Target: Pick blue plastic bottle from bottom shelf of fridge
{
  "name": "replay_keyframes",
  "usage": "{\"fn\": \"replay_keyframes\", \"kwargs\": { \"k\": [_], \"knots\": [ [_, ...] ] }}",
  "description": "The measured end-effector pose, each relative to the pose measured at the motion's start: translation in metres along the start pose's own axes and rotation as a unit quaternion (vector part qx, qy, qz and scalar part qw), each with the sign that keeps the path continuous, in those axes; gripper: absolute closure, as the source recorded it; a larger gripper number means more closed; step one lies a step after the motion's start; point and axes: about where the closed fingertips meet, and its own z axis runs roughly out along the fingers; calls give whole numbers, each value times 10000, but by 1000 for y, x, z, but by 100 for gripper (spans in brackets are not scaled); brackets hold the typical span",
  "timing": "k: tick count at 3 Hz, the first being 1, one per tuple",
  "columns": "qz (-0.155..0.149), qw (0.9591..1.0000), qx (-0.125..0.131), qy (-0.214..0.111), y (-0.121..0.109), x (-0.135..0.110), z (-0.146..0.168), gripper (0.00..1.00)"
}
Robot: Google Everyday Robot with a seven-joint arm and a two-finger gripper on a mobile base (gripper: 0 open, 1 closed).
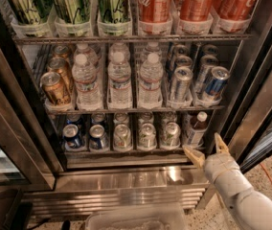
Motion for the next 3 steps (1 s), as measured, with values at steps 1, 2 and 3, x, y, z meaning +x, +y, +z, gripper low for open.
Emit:
{"fn": "replay_keyframes", "kwargs": {
  "k": [1, 2, 3],
  "knots": [
    [-16, 9999, 156, -22, -6, 4, 9, 22],
    [-21, 9995, 310, -66, -12, 8, 16, 18],
    [42, 9994, 355, -16, -14, 16, 25, 21]
  ]
}}
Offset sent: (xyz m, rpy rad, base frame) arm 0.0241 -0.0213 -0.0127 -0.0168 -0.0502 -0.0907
